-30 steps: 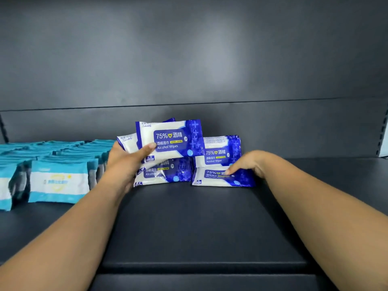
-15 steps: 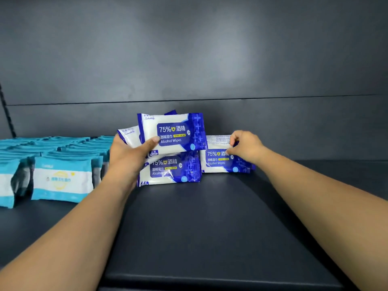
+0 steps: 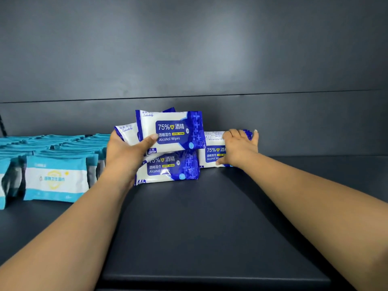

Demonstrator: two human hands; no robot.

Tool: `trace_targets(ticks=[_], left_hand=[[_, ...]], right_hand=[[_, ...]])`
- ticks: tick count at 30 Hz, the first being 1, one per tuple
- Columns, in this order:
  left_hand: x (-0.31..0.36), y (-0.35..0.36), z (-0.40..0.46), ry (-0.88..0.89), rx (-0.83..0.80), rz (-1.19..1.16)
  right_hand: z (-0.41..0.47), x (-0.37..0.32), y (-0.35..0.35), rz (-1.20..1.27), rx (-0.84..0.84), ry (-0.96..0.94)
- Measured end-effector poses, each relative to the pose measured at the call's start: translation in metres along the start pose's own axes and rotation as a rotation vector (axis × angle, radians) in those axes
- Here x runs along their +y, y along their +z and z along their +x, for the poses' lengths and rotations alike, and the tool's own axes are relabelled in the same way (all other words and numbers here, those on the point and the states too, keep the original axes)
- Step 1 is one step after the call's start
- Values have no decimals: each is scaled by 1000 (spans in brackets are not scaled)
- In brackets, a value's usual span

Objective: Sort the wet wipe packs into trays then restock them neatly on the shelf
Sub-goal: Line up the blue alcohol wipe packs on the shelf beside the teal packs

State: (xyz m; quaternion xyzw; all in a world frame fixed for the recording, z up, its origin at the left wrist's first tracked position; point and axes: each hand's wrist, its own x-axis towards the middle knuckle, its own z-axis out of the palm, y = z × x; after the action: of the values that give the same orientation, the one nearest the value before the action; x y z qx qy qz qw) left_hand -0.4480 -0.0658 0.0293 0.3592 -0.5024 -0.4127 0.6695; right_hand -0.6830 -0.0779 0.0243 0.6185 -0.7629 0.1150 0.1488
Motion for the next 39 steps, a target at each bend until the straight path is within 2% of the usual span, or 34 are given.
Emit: trace_targets(ticks=[8,13,15,17,18,20,22,24,27,30,34,39], left_hand=[[1,1,-3,-26,-33,-37],[3,4,-10,-23,-65,-36],[5,6,-12,-33,-92,-36],[6,6,-14,-43,-126,-52],[6,6,-15,-48,-144,-57],[6,6,-15,-61,-191,-56],[6,7,-16,-76,-242,-64],[4,9,-17,-71,-266,-40],[3,12,-20,-22,-248,53],[1,13,-18,37,-199,89],[1,2,-7,68,-1,11],[4,-1,-5,62,70,-149]], right_hand=[[2,4,-9,69,-63,4],[-6,18,-17,181,-7,3],[-10,24,-29,301,136,63],[-20,24,-47,627,234,172],[-28,20,-57,860,170,206],[-46,8,-71,1260,-139,193],[-58,0,-72,1389,-340,136],[-62,-6,-65,1421,-359,93],[-60,-8,-55,1457,-285,110],[-57,5,-54,1510,-120,176],[-48,28,-41,1436,124,278],[-32,37,-11,1200,80,355]])
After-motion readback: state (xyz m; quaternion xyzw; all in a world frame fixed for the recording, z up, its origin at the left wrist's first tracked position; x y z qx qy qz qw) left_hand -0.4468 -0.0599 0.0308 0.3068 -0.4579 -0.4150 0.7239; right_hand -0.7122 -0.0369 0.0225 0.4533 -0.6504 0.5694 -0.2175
